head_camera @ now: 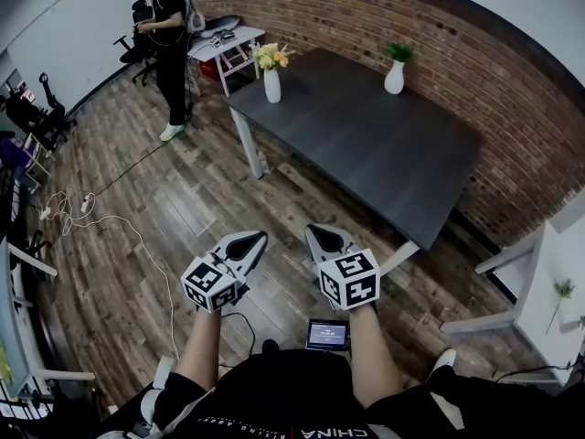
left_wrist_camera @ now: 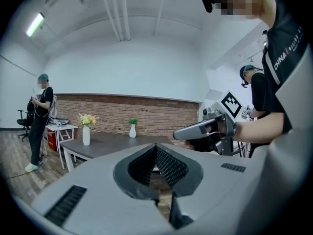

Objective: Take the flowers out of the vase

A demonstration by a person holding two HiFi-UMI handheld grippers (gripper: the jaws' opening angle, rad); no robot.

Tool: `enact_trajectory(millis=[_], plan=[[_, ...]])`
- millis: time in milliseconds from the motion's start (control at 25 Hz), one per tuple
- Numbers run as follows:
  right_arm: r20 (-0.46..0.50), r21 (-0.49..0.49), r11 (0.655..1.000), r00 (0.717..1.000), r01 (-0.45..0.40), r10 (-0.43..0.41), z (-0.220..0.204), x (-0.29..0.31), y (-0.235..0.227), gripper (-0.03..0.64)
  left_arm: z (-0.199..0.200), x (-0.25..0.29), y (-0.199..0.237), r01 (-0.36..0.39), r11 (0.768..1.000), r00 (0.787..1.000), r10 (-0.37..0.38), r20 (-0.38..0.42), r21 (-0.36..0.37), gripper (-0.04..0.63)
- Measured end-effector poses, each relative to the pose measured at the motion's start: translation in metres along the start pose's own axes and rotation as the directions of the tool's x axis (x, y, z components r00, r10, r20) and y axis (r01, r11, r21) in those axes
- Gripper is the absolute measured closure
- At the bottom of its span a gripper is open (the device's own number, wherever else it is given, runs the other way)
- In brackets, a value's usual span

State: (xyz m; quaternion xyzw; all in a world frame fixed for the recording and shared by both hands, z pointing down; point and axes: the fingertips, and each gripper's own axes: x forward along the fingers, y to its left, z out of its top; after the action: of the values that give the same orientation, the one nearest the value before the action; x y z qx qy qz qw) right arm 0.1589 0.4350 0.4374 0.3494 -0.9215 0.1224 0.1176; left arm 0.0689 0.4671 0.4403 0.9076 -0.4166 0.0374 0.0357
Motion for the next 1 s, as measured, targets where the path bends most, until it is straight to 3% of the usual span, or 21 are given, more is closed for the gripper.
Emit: enact_trajectory(millis=[680,1000], plan=[[-0.009,-0.002,0.998,0.998,-0.059,0.059,-0.009,-0.014,-0.051,0.611,-0.007,0.047,-0.018,-0.059,0.998,0.997,0.058,-0.045,-0.013,0.591],[-0.017,0.014,0.997,0.997,-0.079,0.079,-0.01,0.013,-0.074,0.611,-0.019,0.059,0.016,-0.101,0.994,0.993,0.098,-0.067,-0.042,0.591]])
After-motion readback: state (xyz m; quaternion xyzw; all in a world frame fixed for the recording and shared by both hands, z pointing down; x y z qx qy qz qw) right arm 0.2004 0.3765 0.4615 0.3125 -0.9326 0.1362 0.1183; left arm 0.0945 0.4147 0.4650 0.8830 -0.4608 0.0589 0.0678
